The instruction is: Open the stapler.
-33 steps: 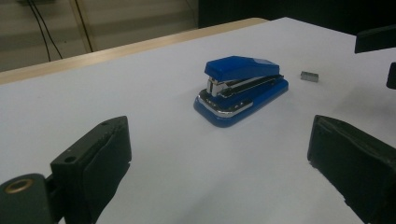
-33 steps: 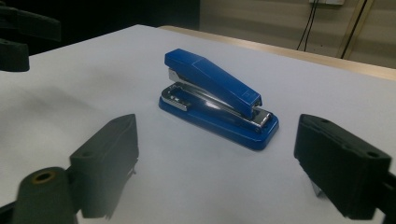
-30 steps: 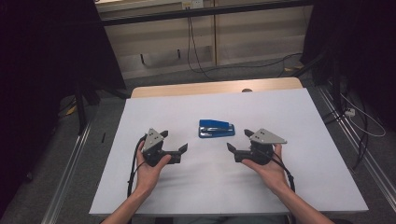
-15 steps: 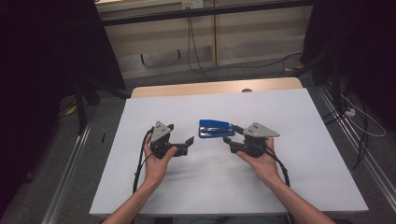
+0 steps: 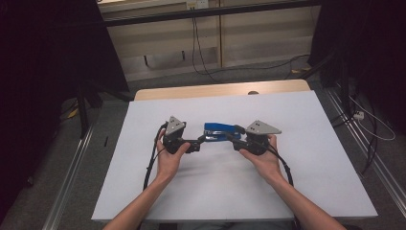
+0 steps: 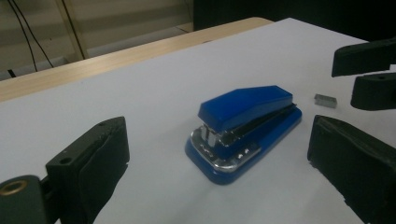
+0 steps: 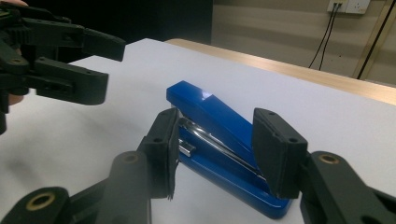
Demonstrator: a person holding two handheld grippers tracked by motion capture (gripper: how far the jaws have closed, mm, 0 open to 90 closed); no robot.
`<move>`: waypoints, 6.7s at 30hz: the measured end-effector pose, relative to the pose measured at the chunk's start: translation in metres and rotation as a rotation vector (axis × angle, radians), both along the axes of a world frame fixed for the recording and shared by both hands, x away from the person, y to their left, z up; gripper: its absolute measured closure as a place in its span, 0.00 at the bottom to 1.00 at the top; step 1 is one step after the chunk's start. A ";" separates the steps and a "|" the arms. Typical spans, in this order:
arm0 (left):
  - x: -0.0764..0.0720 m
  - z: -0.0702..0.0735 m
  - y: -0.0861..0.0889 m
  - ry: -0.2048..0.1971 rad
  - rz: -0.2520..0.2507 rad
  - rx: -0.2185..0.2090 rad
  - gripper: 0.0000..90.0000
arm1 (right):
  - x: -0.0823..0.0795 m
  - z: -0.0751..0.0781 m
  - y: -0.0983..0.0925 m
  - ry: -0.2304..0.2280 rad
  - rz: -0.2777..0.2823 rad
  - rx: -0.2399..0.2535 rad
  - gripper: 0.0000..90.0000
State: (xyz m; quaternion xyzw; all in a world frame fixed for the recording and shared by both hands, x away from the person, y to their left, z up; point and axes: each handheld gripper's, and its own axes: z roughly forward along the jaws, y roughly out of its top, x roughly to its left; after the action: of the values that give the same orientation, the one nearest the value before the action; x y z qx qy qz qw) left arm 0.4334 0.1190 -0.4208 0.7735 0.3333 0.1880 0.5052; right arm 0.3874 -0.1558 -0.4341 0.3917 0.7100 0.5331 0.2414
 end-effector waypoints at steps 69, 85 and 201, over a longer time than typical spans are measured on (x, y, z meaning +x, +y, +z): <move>0.036 -0.024 -0.013 0.157 -0.041 0.094 1.00 | 0.050 -0.013 0.048 0.226 0.111 -0.282 1.00; 0.037 -0.029 -0.018 0.148 -0.031 0.092 1.00 | 0.051 -0.020 0.052 0.234 0.088 -0.296 1.00; 0.040 -0.026 -0.030 0.111 -0.078 0.089 1.00 | 0.045 -0.020 0.064 0.058 -0.026 -0.202 1.00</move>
State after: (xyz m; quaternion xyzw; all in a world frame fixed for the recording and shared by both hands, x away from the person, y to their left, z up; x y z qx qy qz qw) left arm 0.4735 0.0890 -0.4466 0.8169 0.3217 0.1395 0.4579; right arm 0.4326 -0.0918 -0.4539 0.3899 0.7616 0.4441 0.2658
